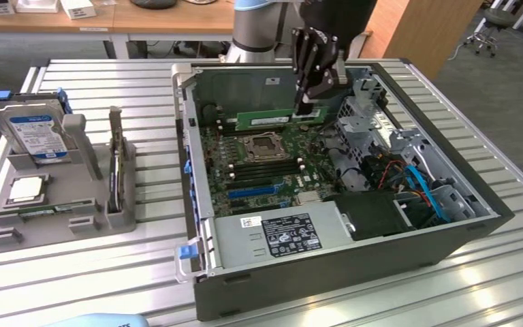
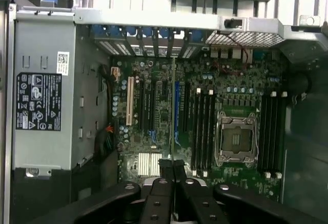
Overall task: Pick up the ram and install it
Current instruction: 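Pick up the ram and move it above insertion slot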
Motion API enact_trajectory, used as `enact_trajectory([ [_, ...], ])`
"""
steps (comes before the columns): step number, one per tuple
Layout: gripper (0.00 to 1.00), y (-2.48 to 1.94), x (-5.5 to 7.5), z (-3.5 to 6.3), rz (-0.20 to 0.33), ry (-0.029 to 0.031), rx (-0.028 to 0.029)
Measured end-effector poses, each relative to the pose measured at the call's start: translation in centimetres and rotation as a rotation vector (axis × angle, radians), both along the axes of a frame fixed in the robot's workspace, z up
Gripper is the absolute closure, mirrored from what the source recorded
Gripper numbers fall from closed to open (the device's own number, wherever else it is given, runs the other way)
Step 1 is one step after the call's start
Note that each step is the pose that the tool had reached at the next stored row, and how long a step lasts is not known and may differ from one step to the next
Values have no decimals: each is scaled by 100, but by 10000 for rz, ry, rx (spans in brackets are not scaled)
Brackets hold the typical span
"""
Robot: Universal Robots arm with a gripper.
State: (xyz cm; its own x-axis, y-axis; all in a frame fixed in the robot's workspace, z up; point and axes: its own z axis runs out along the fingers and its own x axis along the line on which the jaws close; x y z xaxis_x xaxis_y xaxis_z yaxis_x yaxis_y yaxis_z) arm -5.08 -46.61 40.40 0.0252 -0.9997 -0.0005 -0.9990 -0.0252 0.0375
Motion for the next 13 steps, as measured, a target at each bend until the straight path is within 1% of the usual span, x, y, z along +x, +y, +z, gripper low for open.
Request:
enact_trajectory([
  [13,89,0,343,0,-2,0,0],
])
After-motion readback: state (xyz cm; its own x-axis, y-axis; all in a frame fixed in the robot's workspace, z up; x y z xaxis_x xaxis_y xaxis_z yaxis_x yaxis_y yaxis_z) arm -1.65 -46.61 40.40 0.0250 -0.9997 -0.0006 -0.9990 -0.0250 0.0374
